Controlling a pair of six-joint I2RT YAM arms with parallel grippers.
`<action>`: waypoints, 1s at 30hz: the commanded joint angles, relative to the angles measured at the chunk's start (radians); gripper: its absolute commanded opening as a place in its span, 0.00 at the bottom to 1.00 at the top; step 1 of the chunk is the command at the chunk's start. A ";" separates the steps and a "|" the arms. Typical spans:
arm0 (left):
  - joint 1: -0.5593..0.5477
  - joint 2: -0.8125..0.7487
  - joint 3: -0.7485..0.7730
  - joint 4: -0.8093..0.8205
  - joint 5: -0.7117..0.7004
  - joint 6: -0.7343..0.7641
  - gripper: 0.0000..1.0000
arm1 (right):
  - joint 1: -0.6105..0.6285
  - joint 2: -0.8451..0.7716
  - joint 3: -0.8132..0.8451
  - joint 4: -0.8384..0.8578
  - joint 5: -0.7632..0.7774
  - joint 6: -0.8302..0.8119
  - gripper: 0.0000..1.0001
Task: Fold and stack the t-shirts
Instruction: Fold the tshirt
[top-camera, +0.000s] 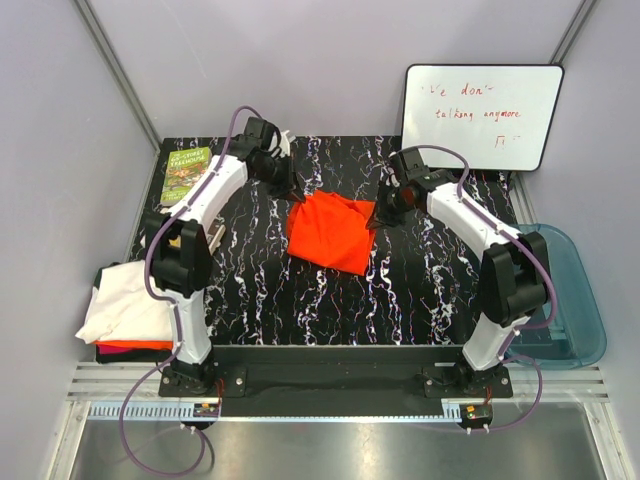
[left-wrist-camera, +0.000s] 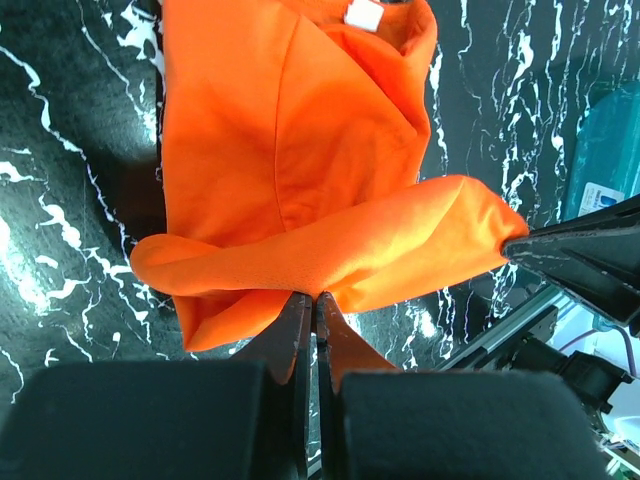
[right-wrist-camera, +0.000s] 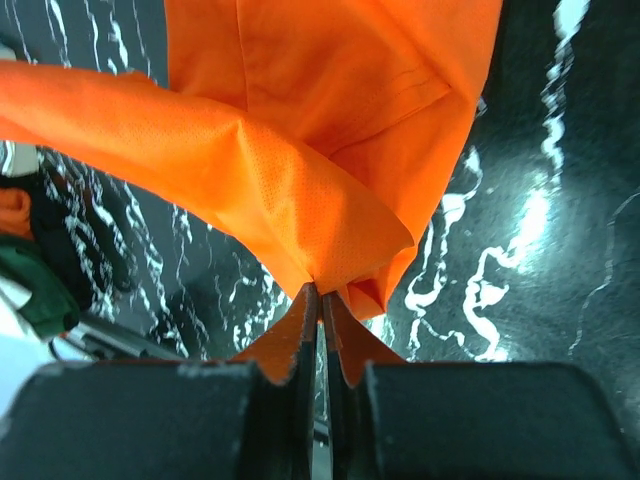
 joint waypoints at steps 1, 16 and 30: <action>-0.002 0.019 0.057 0.028 0.048 0.009 0.00 | 0.007 -0.056 0.062 0.031 0.100 0.003 0.09; -0.006 -0.070 -0.047 0.068 0.078 0.021 0.00 | 0.009 -0.115 0.046 0.059 0.100 0.003 0.06; -0.046 -0.428 -0.442 0.119 0.034 -0.004 0.00 | 0.012 -0.298 -0.082 0.025 0.103 0.000 0.06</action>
